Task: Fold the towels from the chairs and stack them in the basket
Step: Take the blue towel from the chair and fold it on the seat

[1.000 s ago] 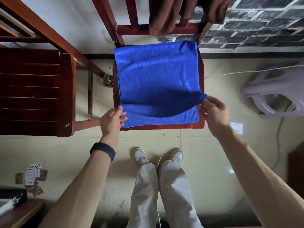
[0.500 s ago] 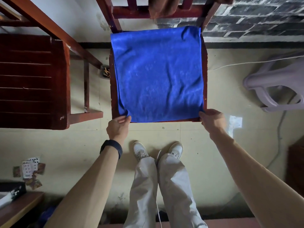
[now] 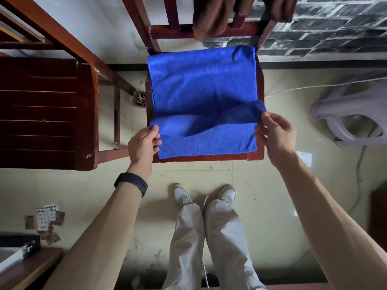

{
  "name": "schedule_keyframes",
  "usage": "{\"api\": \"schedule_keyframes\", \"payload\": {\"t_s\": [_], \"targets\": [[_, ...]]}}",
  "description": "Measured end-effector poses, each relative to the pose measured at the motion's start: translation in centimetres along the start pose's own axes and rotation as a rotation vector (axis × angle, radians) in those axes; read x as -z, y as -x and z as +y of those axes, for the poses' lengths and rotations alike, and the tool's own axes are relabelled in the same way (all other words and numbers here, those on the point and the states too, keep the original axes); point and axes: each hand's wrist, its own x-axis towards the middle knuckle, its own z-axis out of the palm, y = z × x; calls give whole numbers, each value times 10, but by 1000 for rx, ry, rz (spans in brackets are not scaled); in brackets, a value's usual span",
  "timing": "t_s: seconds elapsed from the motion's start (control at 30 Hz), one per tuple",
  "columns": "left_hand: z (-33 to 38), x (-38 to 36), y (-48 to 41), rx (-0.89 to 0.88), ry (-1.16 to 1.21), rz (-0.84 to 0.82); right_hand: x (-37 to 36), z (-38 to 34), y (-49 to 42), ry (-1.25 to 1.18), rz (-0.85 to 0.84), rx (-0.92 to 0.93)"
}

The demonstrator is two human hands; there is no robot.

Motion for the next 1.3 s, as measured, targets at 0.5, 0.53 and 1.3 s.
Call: {"api": "schedule_keyframes", "payload": {"t_s": [0.5,0.53,1.3], "targets": [[-68,-12,-11,-11,-656,173,4,88,-19,823,178,25],[-69,-12,-12,-23,-676,176,3,88,-19,858,162,47],[-58,6,-6,239,90,124,21,70,-5,-23,146,-329]]}}
